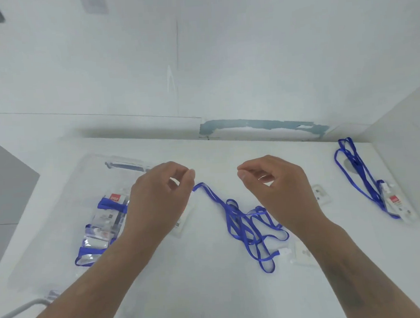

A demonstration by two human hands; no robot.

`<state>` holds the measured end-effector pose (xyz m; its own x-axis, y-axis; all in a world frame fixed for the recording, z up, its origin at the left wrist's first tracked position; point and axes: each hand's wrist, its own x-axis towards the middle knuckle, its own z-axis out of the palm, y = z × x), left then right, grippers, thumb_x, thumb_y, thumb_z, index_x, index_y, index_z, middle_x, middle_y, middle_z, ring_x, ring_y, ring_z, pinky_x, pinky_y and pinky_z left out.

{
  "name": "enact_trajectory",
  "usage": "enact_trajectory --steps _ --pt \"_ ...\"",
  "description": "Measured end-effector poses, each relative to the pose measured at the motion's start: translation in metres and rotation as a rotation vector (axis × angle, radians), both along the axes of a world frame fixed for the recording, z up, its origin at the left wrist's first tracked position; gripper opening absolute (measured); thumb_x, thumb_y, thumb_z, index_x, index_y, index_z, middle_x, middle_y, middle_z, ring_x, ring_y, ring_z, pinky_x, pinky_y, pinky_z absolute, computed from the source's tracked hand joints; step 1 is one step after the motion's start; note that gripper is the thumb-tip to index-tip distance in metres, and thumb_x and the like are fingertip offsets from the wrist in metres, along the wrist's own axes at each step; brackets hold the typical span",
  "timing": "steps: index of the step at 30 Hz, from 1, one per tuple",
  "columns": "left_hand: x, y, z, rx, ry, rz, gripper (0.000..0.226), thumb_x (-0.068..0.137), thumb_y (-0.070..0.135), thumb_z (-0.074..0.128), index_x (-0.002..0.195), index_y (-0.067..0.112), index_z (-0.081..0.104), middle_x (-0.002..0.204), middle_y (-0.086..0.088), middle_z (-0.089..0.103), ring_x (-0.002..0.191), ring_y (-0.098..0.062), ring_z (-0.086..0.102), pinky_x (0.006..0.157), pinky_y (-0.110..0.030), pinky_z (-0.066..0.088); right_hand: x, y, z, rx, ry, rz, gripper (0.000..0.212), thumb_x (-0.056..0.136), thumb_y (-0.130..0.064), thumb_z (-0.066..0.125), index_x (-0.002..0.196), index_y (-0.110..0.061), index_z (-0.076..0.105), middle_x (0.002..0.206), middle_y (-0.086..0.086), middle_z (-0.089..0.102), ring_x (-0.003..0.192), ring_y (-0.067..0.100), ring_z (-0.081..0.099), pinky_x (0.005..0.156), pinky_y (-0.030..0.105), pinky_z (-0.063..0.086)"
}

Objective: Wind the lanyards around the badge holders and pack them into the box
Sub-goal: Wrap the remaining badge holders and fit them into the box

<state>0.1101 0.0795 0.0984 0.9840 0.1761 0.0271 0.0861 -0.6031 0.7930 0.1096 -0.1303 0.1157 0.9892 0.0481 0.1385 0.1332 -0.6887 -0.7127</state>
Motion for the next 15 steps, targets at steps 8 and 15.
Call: enact_trajectory --steps 8,15 --pt "-0.008 -0.065 -0.011 0.017 0.039 -0.058 0.016 0.091 0.034 0.061 0.076 0.029 0.064 0.078 0.019 0.066 0.072 -0.003 0.062 0.075 -0.032 0.051 -0.019 -0.069 -0.004 -0.01 0.025 -0.048 0.009 0.09 -0.023 0.068 0.092 -0.03 0.073 0.086 -0.021 0.07 0.086 0.001 0.065 0.079 0.026 0.054" --pt "-0.014 -0.104 -0.017 0.002 0.077 -0.047 0.017 0.09 0.035 0.061 0.073 0.035 0.061 0.078 0.023 0.065 0.076 0.002 0.061 0.073 -0.028 0.047 -0.027 -0.115 -0.01 -0.007 0.069 -0.054 0.01 0.09 -0.026 0.066 0.092 -0.033 0.072 0.087 -0.022 0.069 0.087 0.0 0.065 0.08 0.026 0.054"
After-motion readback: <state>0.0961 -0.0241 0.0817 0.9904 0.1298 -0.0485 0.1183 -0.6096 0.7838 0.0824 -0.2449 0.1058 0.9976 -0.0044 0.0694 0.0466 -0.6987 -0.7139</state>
